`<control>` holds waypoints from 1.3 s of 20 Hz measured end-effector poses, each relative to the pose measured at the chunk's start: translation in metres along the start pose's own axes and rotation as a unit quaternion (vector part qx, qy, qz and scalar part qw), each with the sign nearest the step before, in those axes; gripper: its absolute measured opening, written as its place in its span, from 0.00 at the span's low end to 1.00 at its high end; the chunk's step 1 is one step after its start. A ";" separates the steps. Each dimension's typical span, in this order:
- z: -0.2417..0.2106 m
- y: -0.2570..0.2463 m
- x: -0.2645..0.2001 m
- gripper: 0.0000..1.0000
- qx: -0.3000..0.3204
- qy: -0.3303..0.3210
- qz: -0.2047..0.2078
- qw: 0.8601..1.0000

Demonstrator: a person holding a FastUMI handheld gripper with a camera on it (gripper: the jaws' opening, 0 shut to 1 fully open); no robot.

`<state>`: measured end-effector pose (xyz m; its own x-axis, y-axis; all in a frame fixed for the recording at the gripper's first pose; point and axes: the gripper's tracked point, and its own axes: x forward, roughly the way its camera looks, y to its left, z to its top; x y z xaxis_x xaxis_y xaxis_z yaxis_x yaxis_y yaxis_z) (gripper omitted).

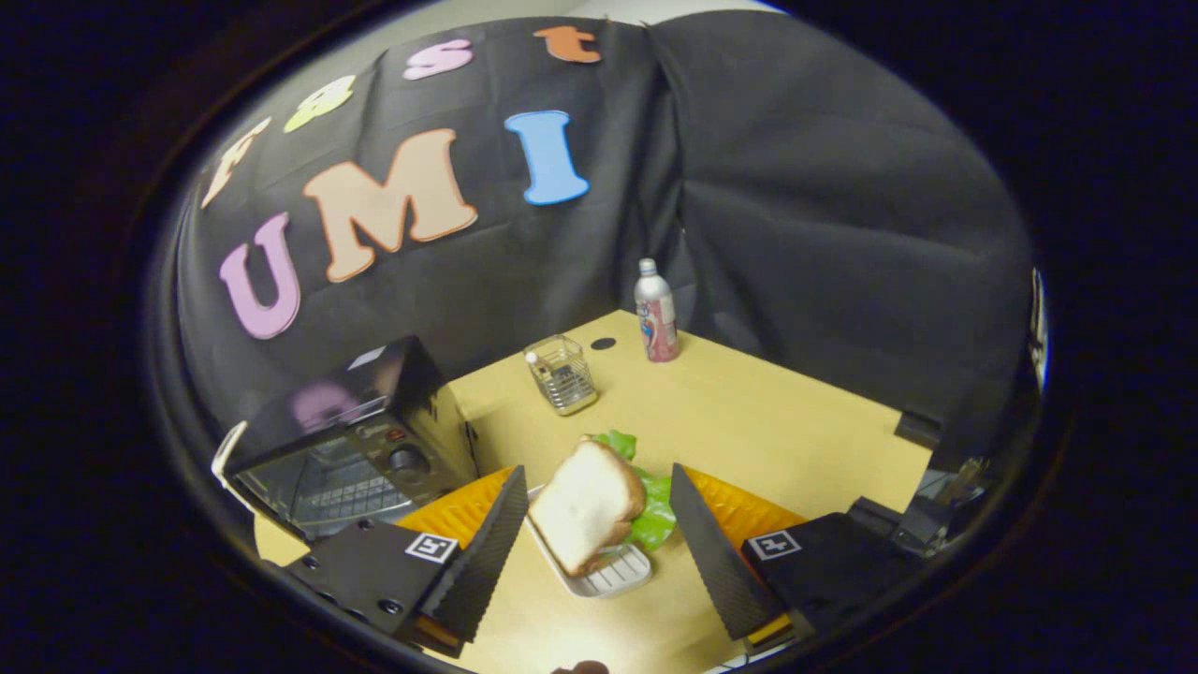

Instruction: Open the toaster oven, put the food inside, and close the toaster oven door.

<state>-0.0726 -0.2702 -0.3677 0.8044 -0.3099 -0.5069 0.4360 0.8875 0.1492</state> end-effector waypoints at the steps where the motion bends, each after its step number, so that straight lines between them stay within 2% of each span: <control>1: -0.006 -0.003 0.008 0.98 0.021 0.013 0.008 1.000; 6: -0.043 -0.013 0.042 0.99 0.061 0.085 0.021 0.994; 11: -0.065 -0.008 0.058 0.75 0.071 0.128 0.030 0.989; 14: -0.065 -0.007 0.058 0.60 0.096 0.133 0.029 0.986; 19: -0.060 0.005 0.049 0.35 0.133 0.132 0.054 0.981; 23: -0.050 0.009 0.034 0.29 0.124 0.113 0.044 0.985; 26: -0.031 0.022 0.014 0.26 0.134 0.084 0.058 0.986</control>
<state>-0.0638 -0.2442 -0.3981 0.7859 -0.1311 -0.6043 0.4549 0.7846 0.4213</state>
